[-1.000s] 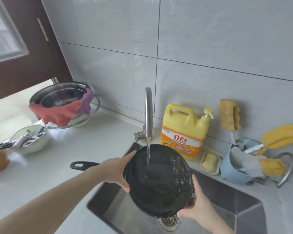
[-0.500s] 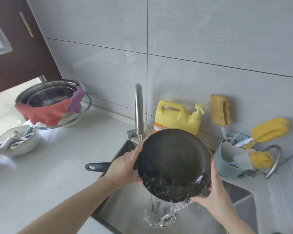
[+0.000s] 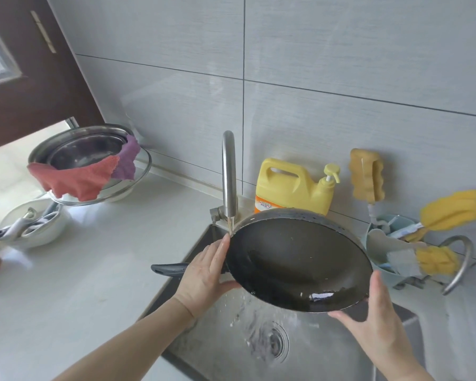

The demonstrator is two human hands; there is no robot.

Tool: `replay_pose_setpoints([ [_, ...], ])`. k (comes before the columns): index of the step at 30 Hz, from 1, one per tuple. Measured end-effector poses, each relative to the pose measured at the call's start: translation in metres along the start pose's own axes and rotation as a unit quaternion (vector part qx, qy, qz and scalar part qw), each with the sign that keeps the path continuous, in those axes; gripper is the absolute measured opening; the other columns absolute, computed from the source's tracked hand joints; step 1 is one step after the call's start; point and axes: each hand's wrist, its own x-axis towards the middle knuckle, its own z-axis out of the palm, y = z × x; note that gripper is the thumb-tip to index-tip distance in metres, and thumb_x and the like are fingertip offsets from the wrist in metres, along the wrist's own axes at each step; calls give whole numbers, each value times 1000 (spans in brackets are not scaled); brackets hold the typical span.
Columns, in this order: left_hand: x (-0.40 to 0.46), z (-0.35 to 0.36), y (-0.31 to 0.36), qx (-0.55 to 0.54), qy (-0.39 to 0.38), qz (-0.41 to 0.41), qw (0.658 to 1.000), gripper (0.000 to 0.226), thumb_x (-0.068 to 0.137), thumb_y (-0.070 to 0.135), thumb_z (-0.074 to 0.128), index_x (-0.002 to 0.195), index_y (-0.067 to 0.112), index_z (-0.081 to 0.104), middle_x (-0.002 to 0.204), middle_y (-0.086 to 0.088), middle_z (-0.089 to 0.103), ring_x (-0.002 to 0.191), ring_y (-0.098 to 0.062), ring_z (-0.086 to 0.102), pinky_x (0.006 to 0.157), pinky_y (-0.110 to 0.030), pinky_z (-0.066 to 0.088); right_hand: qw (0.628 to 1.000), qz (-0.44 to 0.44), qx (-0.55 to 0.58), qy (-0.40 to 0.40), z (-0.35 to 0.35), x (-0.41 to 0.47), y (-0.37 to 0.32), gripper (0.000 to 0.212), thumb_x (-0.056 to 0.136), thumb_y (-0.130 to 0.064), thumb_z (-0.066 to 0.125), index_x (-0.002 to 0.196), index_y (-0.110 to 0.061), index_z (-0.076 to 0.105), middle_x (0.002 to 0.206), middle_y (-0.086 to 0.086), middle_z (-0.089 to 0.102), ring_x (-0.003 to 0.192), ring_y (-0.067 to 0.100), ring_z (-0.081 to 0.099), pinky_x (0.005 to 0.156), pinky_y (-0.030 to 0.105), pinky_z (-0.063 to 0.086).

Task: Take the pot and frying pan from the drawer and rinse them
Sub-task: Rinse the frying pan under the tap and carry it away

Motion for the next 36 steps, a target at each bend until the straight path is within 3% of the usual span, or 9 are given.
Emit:
replay_pose_setpoints([
  [2,1,1,3,12,21,18,1000,121,59,43,89,148,10,14,127,-15,48,108,-32,58,84,-43,57,999,-23,24,31,-3,1,-3,92,85,-72,46,144,-7,19,123,30,50,97,45,65,81,38,48],
  [9,-2,5,12,4,-9,11,1000,119,63,46,87,149,9,13,120,-12,46,95,-29,61,76,-35,57,996,61,56,31,-7,-8,3,113,71,-60,75,153,-18,9,121,41,54,113,36,46,89,30,48],
  [14,-6,9,8,-47,-174,-85,980,128,70,61,74,152,31,-20,111,-3,57,95,-19,57,79,-36,54,983,113,93,-111,0,-18,20,140,52,-44,94,151,-50,-4,154,1,32,123,38,55,98,18,37],
  [18,2,1,-4,-133,-349,-192,907,137,64,43,86,141,56,-26,136,10,52,121,-15,51,98,-32,45,928,187,204,-250,3,-11,15,154,38,-15,99,141,-67,-3,144,-16,41,106,3,64,93,20,50],
  [23,14,-26,-34,-202,-503,-265,797,133,60,34,89,146,54,-11,141,17,49,130,-11,47,112,-33,35,856,243,266,-370,9,-1,-8,145,44,-11,93,146,-58,0,103,-6,72,87,16,72,85,32,57],
  [28,39,-65,-47,-272,-632,-287,667,96,76,4,80,148,35,26,141,10,53,131,-16,50,111,-39,41,785,294,299,-457,28,-8,-25,146,36,-31,99,152,-42,12,136,-9,54,112,7,63,107,40,44],
  [30,50,-81,-46,-250,-666,-298,637,83,79,3,78,145,30,34,135,2,59,127,-25,55,108,-45,43,763,282,324,-482,42,-17,-36,125,47,-19,95,149,-43,26,136,-12,57,119,8,59,107,42,44],
  [32,59,-93,-44,-196,-672,-306,645,82,80,7,78,145,27,33,125,6,64,115,-19,62,100,-33,50,754,296,338,-479,55,-25,-53,112,56,-7,86,146,-45,30,134,-14,58,120,10,59,103,40,48],
  [36,64,-110,-35,-52,-620,-233,747,109,71,24,86,152,30,13,84,29,47,86,-6,53,75,-19,45,781,291,354,-424,82,-45,-78,107,61,-11,86,147,-41,30,129,-9,53,104,17,64,76,37,59],
])
